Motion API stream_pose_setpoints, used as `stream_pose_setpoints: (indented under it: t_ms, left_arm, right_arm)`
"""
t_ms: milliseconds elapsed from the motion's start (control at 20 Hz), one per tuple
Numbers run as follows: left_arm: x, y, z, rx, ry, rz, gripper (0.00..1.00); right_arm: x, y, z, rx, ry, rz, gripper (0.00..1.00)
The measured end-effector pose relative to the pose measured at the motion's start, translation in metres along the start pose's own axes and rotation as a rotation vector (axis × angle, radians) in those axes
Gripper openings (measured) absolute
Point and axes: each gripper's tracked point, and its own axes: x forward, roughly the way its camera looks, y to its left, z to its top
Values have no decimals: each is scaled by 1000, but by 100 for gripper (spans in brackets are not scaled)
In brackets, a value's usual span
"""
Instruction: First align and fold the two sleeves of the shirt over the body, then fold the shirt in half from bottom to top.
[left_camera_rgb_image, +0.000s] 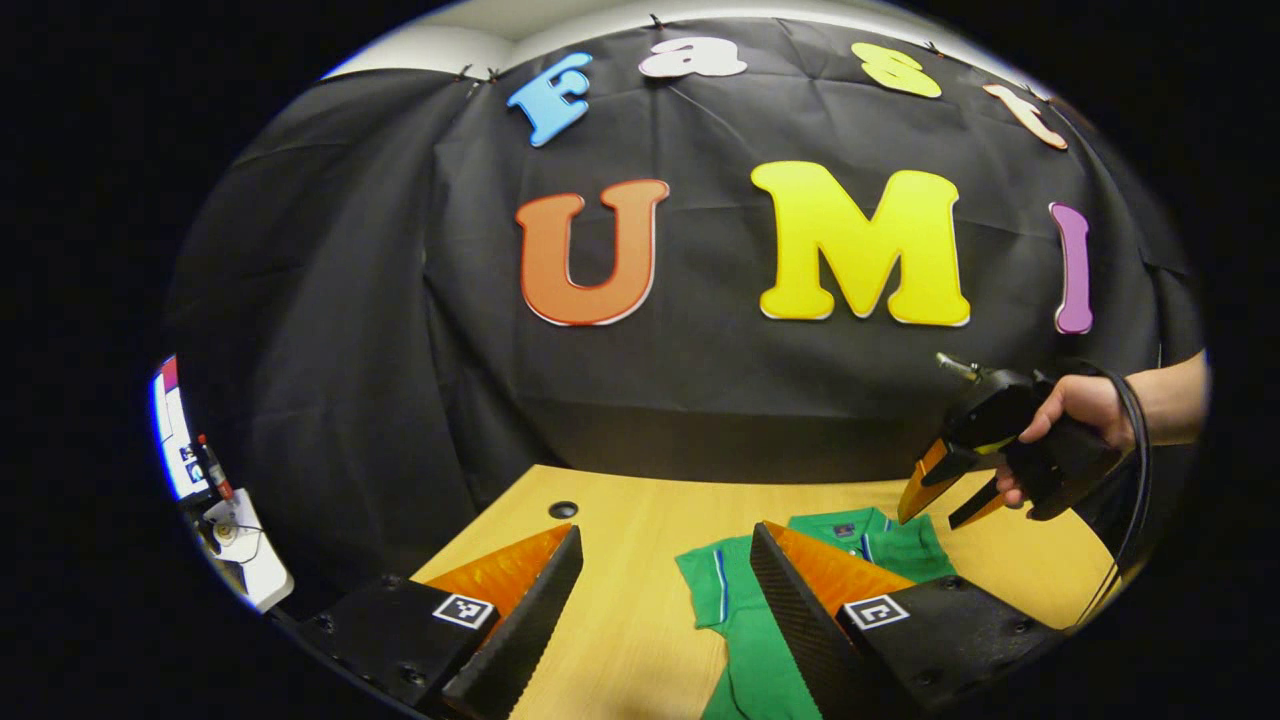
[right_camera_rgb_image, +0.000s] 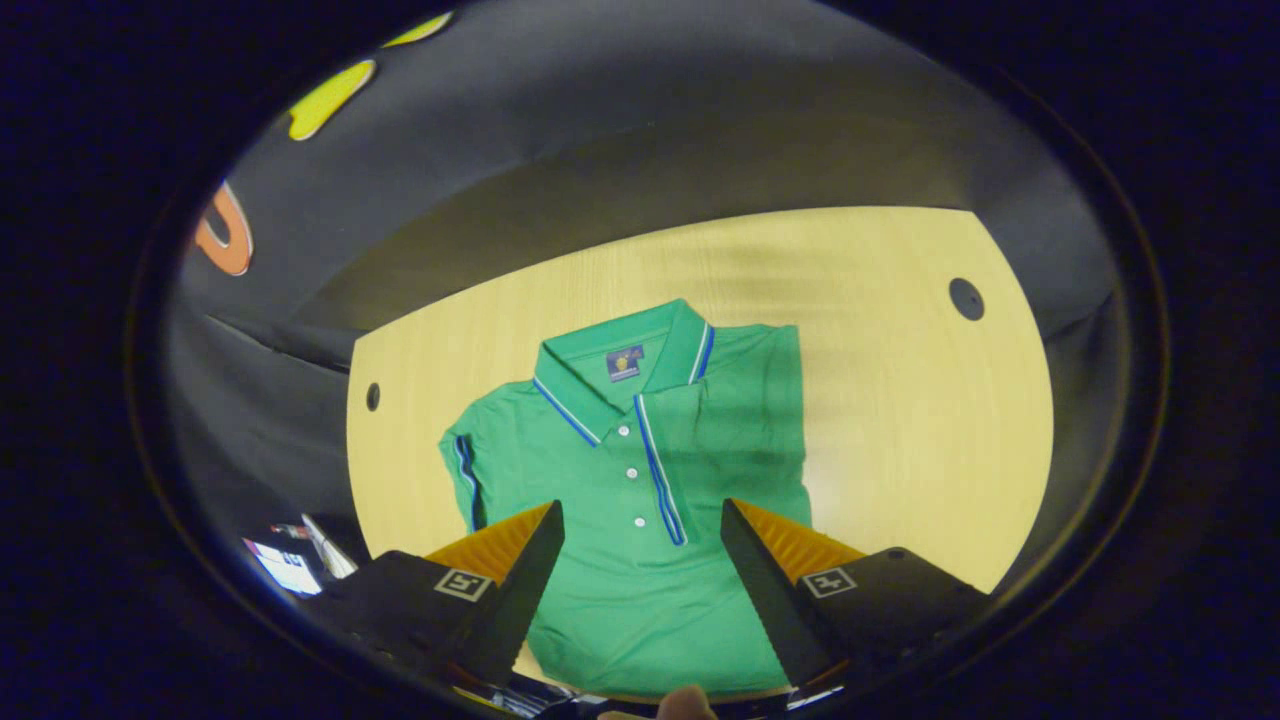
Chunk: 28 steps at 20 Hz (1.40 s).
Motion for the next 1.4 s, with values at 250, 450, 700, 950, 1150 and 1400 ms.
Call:
stream_pose_setpoints:
  t_ms: [250, 450, 700, 950, 1150, 1400]
  left_arm:
    - [60, -31, -43, -44, 144, -109, 100]
    - [109, -46, -97, -60, 279, -152, 100]
    - [154, -46, -166, -101, 427, -130, 100]
    - [170, -39, -201, -109, 496, -119, 100]
    - [176, -35, -204, -95, 468, -124, 100]
    - [181, -22, -202, -95, 440, -141, 37]
  right_arm:
    - [-54, -43, -60, -107, -127, -84, 96]
    - [-97, -76, -110, -147, -226, -161, 96]
    - [-128, -112, -169, -112, -229, -207, 96]
    - [-130, -129, -200, -28, -206, -214, 96]
    - [-126, -131, -204, -13, -213, -215, 92]
    - [-116, -132, -209, 33, -222, -170, 96]
